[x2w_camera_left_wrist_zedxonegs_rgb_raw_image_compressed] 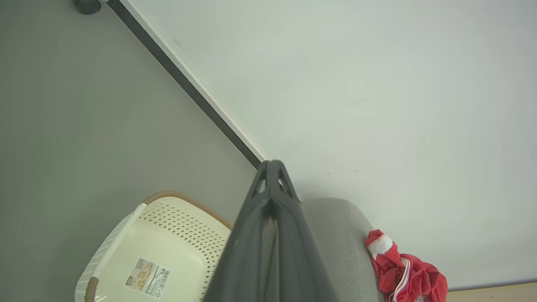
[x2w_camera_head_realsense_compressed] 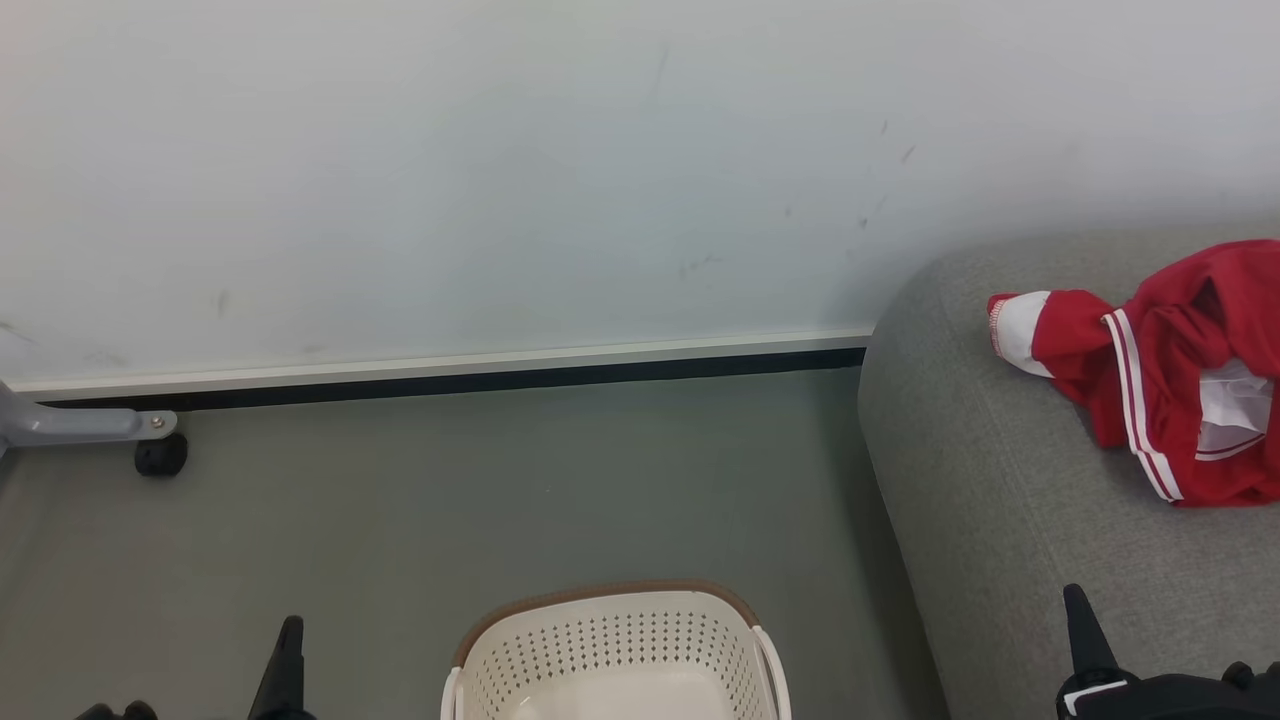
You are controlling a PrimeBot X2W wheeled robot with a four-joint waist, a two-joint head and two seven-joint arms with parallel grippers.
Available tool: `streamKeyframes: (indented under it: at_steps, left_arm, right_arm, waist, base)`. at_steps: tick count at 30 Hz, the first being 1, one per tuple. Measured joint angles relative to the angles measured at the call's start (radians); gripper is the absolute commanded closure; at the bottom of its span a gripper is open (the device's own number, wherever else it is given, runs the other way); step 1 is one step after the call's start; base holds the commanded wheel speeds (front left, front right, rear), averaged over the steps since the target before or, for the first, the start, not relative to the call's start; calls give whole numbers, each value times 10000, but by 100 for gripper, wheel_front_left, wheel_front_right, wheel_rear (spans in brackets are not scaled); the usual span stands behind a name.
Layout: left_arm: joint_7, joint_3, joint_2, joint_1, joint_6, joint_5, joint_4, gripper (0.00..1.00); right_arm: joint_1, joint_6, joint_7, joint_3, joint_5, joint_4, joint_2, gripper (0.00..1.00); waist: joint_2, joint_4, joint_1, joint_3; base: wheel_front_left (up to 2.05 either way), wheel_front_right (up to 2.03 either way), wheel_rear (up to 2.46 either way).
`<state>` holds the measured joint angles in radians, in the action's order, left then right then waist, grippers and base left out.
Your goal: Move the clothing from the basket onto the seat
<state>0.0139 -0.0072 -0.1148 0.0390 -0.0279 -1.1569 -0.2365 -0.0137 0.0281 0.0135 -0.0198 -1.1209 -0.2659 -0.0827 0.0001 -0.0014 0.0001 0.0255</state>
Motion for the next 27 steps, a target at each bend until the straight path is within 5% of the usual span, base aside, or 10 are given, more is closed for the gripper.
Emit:
streamKeyframes:
  at_steps: [27]
  left_arm:
    - [-859,669,485,-789,-629,-2949,-395,100]
  right_arm:
    - [-484,614,-849,1045,-3258,-230,257,100]
  waist:
    - [0,9,0,-188]
  base:
    - [0,0,0]
